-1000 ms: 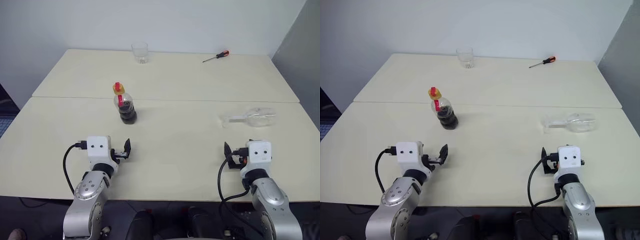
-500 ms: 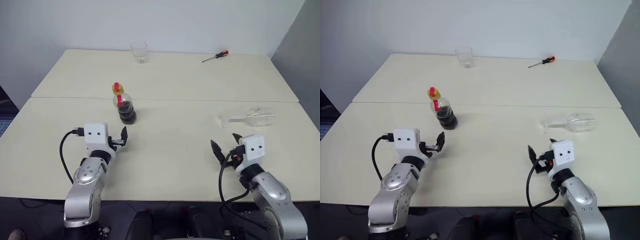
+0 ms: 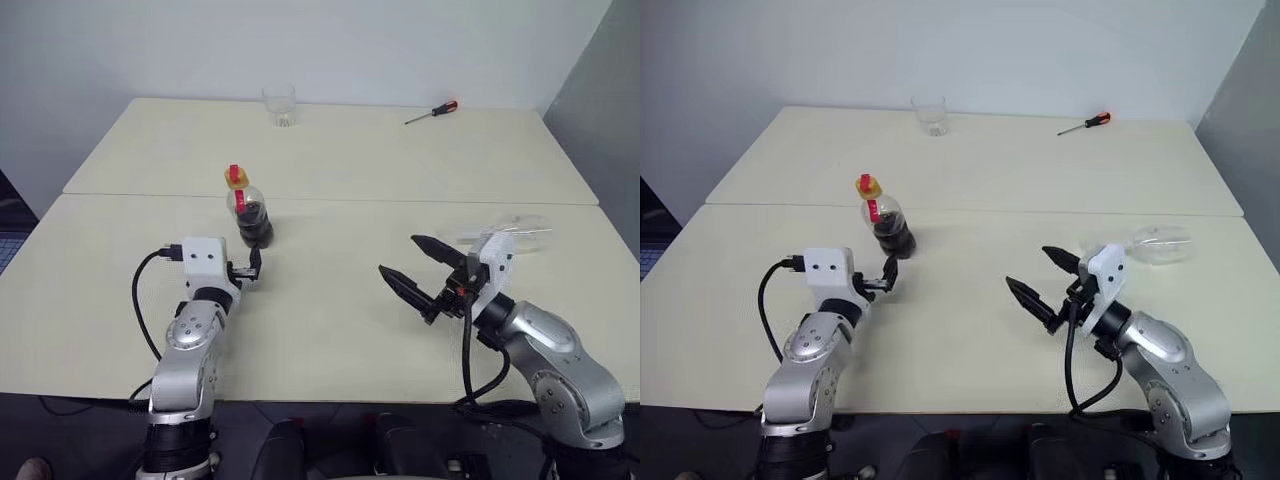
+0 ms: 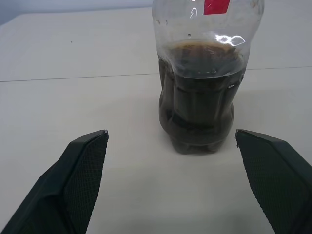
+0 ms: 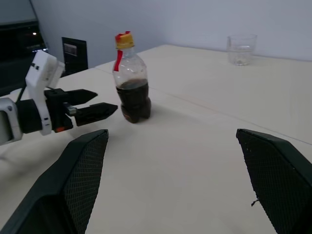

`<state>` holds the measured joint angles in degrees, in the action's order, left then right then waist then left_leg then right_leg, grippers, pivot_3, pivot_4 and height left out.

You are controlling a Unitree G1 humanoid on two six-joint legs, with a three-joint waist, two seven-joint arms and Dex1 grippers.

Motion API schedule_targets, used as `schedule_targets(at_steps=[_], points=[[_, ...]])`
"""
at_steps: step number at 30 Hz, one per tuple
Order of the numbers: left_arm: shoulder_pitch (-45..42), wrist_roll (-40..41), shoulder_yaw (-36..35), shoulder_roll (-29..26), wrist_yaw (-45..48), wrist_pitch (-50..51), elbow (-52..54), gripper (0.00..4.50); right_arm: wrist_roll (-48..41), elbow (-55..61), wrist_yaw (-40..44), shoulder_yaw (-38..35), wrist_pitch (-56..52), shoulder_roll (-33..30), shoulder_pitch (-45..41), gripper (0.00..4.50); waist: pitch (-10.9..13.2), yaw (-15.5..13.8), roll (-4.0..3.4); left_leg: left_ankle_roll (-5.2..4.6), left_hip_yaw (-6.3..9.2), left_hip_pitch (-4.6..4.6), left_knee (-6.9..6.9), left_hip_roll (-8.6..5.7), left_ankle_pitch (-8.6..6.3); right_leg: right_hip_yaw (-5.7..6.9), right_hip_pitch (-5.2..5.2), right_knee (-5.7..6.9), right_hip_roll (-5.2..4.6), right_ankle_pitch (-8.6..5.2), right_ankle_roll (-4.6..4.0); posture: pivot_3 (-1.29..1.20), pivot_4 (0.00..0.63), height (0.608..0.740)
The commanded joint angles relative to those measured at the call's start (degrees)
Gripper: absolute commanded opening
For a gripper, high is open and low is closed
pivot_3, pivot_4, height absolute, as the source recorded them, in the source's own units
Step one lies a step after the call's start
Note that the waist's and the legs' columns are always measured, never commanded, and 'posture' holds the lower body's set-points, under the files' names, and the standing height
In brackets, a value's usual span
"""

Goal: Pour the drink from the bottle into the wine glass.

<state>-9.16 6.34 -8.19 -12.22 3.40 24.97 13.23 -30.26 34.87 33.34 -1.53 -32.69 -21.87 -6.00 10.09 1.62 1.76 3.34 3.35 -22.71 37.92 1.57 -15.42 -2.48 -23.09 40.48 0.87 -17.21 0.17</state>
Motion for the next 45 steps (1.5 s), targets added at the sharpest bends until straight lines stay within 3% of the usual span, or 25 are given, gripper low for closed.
schedule_targets(at_steps=[1, 20, 42, 45], points=[[-2.0, -0.4, 0.0, -0.1, 0.3, -2.2, -0.8, 4.44, -1.9, 0.7, 1.5, 0.7, 0.4, -0.7, -1.6, 4.5, 0.0, 0.0, 0.0, 0.0, 0.0, 0.0, 0.01, 0.0, 0.0, 0.0, 0.0, 0.0, 0.0, 0.0, 0.0, 0.0, 0.15, 0.74], [-13.4, 0.6, 0.2, -2.6, 8.8, -9.6, -17.5, 4.44, -9.3, 0.9, 2.9, 2.6, -4.7, -3.1, -7.5, 4.5, 0.0, 0.0, 0.0, 0.0, 0.06, -0.02, 0.03, -0.02, 0.0, 0.08, 0.0, 0.03, 0.0, 0.01, 0.02, 0.0, 0.15, 0.74], [-24.4, 1.1, -0.5, -3.7, 12.3, -19.8, -35.9, 4.44, -8.7, -0.5, 2.4, 4.0, -5.0, -2.7, -9.7, 4.5, 0.0, 0.0, 0.0, 0.0, 0.09, -0.06, 0.04, -0.01, 0.0, 0.11, -0.01, 0.03, -0.02, 0.02, 0.02, 0.0, 0.15, 0.74], [-24.5, 1.3, -0.6, -3.6, 12.8, -20.3, -36.2, 3.6, -8.7, -0.6, 2.3, 3.9, -5.1, -2.7, -9.8, 4.5, 0.0, 0.0, 0.0, 0.0, 0.1, -0.06, 0.04, -0.01, 0.0, 0.12, -0.01, 0.03, -0.02, 0.02, 0.02, 0.0, 0.15, 0.74]])
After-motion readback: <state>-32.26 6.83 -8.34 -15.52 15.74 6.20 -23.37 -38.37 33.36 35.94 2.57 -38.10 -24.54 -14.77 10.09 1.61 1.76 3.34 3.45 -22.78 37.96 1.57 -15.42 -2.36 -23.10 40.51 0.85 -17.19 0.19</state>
